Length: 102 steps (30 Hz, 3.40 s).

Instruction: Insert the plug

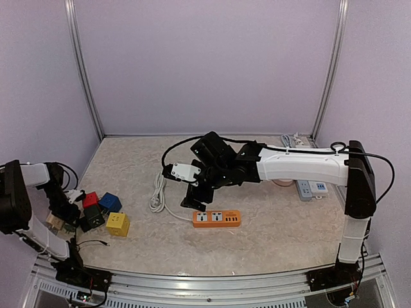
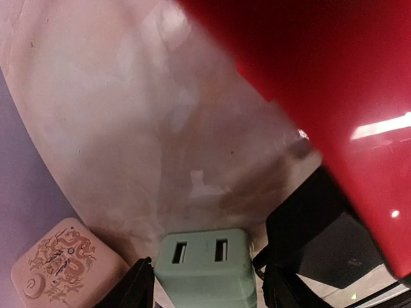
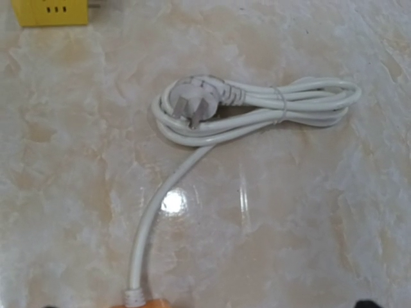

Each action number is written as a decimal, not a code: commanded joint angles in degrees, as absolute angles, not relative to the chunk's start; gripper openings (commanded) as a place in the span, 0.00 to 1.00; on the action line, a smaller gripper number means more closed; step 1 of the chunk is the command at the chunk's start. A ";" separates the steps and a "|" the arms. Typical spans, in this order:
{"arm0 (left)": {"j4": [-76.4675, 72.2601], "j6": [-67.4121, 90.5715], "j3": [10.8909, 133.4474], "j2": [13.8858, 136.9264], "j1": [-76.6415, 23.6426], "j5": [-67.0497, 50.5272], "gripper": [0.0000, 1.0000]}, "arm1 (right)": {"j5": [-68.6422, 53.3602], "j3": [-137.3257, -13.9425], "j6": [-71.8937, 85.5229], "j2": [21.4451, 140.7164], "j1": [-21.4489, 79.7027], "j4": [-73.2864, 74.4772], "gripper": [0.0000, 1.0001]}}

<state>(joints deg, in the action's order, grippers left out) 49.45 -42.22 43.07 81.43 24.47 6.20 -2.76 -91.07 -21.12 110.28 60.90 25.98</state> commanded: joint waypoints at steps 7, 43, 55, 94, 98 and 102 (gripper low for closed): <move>51.83 -45.11 40.24 81.43 24.79 0.49 0.53 | -1.93 -92.22 -20.27 111.75 61.52 26.75 0.99; 69.26 -37.79 77.13 58.84 -15.41 -6.09 0.00 | -6.83 -100.49 29.85 107.79 56.61 8.11 0.83; 65.35 -34.31 78.63 67.28 -32.76 -0.19 0.00 | -33.56 -102.69 29.62 115.71 58.67 -4.27 0.82; 53.33 -38.87 72.90 96.31 -18.66 -7.60 0.16 | -30.85 -105.55 58.62 140.87 53.40 -9.28 0.00; 53.35 -39.88 72.20 99.56 -18.55 -9.10 0.50 | -31.07 -105.72 58.85 140.99 52.99 -9.24 0.00; 56.00 -40.40 73.21 97.35 -17.75 -13.52 0.78 | -30.87 -103.80 57.40 139.15 52.31 -9.15 0.00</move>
<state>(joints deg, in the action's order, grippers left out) 51.46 -39.20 71.83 99.61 -19.33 -10.68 -32.60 -105.47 57.76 140.73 54.59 -9.91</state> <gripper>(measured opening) 0.674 0.237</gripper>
